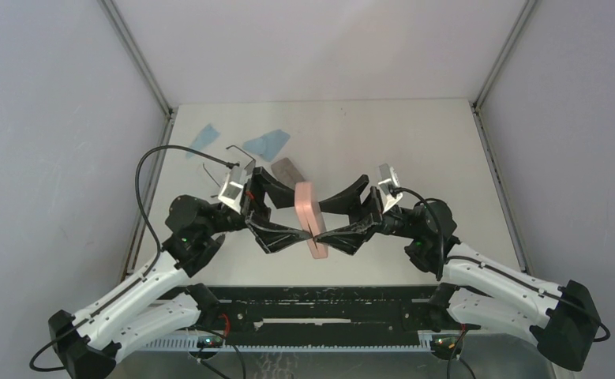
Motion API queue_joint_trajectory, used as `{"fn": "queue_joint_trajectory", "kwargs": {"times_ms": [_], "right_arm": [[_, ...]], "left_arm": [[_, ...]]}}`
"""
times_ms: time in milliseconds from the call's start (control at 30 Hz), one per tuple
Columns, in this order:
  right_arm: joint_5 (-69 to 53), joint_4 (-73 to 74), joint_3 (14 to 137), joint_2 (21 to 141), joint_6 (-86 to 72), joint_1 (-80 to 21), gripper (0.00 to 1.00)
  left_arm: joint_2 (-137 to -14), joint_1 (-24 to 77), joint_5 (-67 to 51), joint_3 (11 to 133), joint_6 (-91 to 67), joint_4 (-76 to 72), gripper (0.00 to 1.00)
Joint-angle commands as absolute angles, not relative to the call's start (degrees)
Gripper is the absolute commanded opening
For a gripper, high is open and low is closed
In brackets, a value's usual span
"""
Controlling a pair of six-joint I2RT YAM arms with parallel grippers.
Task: Organize the sunglasses
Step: Open the sunglasses case.
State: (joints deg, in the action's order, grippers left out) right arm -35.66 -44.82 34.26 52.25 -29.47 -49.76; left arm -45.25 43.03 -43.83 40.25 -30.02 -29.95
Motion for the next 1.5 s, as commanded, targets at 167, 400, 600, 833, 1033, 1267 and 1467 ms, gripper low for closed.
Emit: {"fn": "queue_joint_trajectory", "kwargs": {"times_ms": [167, 400, 600, 833, 1033, 1267, 1467], "right_arm": [[-32.50, -45.14, 37.29, 52.23, -27.63, -50.58, 0.00], [-23.94, -35.57, 37.77, 49.91, -24.20, -51.15, 0.00], [-13.91, -24.89, 39.90, 47.77, -20.47, -51.32, 0.00], [1.29, -10.47, 46.12, 48.94, -14.24, -53.22, 0.00], [13.83, -5.27, 49.23, 50.54, -11.80, -55.94, 0.00], [19.91, -3.71, 49.97, 50.79, -11.00, -57.97, 0.00], [13.39, -5.54, 48.71, 48.33, -9.35, -57.93, 0.00]], "left_arm": [[-45.66, 44.03, -44.82, 43.42, -32.10, -32.88, 0.68], [-43.82, 44.03, -40.61, 42.80, -30.07, -27.95, 0.36], [-42.85, 44.03, -32.75, 43.33, -26.37, -19.96, 0.33], [-42.71, 44.03, -19.18, 45.64, -22.04, -9.33, 0.34], [-41.81, 44.03, -8.41, 47.07, -20.44, -2.36, 0.37], [-40.38, 44.03, -3.87, 46.85, -20.72, -0.24, 0.64], [-38.37, 44.03, -2.80, 46.54, -20.91, 0.33, 0.94]]}}
